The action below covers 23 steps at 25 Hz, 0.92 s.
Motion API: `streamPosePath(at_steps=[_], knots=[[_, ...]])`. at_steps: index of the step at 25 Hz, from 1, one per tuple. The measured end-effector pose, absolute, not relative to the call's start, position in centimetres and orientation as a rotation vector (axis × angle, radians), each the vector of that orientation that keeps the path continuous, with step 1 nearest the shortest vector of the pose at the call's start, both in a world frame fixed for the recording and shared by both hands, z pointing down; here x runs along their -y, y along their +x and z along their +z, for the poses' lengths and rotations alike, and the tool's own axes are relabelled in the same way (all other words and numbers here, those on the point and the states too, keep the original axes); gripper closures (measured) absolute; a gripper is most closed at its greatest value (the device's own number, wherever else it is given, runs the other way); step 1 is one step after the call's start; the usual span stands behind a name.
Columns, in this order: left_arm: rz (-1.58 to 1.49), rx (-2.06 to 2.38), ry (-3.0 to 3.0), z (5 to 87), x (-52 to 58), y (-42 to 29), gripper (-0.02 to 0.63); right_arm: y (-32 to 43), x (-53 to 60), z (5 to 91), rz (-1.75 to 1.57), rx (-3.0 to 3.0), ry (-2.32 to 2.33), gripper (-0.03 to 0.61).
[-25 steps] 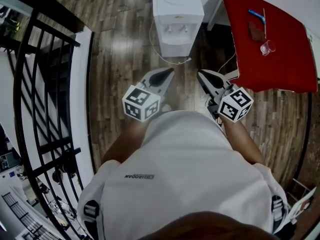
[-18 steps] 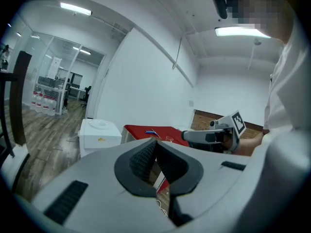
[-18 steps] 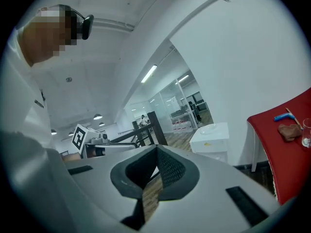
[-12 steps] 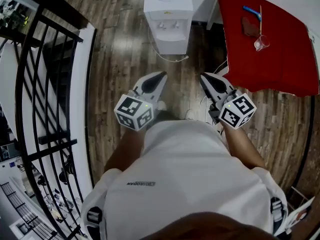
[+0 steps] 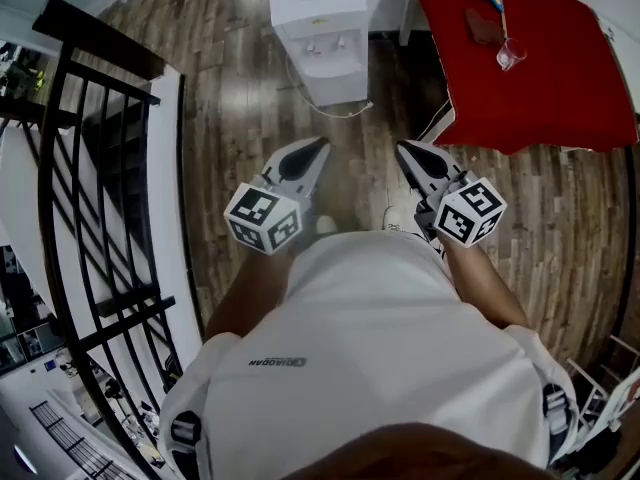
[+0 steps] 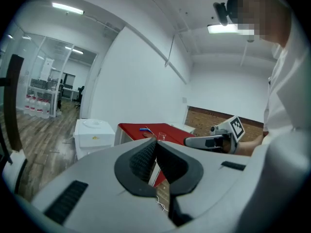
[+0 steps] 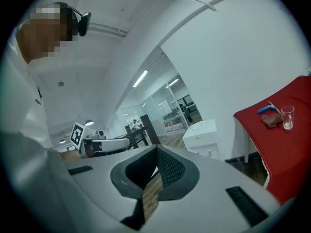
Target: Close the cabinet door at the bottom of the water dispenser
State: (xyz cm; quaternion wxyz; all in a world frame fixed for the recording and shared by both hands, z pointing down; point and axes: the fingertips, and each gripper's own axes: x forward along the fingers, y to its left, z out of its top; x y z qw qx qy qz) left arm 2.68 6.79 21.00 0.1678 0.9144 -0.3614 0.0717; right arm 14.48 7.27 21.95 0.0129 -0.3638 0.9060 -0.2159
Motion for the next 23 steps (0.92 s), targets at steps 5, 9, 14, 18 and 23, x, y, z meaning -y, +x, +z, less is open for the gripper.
streamPosePath(at_steps=[5,9,14,18,23], knots=[[0.203,1.013,2.567,22.3,-7.2,-0.5,0.621,10.5,-7.6,22.3,-0.636,-2.834,-1.156,0.558],[0.242,1.004,2.585,22.3,-7.8,-2.2,0.621,8.9,-7.1,22.6,-0.616,-2.856,-1.161,0.558],[0.238,1.044,2.595,21.8,-7.5,-3.8,0.621,7.8,-7.2,22.4,-0.592,-2.889,-1.160,0.558],[0.218,1.055,2.616,21.3,-7.1,-3.3,0.621,8.1,-6.7,22.9,-0.597,-2.951,-1.202,0.558],[0.230,1.066,2.575,22.3,-6.8,-2.6,0.621,9.0,-6.0,22.4,-0.598,-2.951,-1.203,0.558]])
